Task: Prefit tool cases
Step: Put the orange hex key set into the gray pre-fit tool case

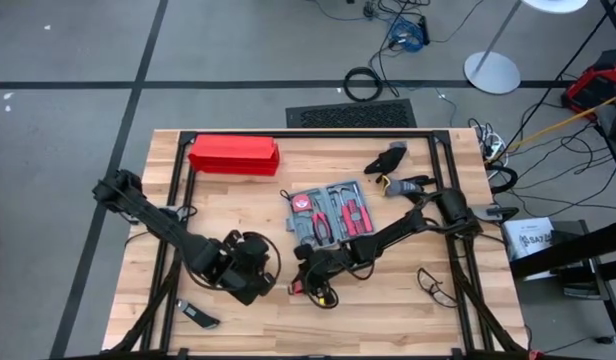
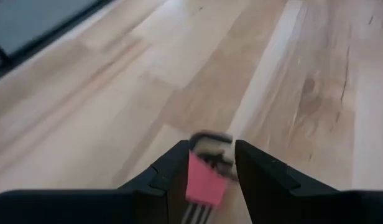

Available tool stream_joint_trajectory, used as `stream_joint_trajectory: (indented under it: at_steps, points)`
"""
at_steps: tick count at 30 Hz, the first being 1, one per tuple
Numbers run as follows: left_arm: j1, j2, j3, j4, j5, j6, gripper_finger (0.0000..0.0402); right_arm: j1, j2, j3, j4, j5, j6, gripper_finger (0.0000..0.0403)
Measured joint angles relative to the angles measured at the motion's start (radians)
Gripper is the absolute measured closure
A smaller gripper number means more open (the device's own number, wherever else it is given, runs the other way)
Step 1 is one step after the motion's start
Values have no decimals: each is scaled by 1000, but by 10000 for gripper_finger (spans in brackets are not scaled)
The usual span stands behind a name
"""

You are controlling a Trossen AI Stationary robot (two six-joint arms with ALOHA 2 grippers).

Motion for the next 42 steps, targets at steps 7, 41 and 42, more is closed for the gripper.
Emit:
stream_joint_trajectory:
  at_steps: [7, 41, 42]
  points:
    - [-14, -39, 0, 6, -85, 1, 398, -19, 45, 1, 55, 1, 16, 276]
    - [-14, -39, -1, 4, -174, 31, 398, -72, -92, 1, -95, 15, 117, 403]
    - [-14, -39, -1, 0, -189, 42, 398, -84, -112, 1, -136, 32, 125, 403]
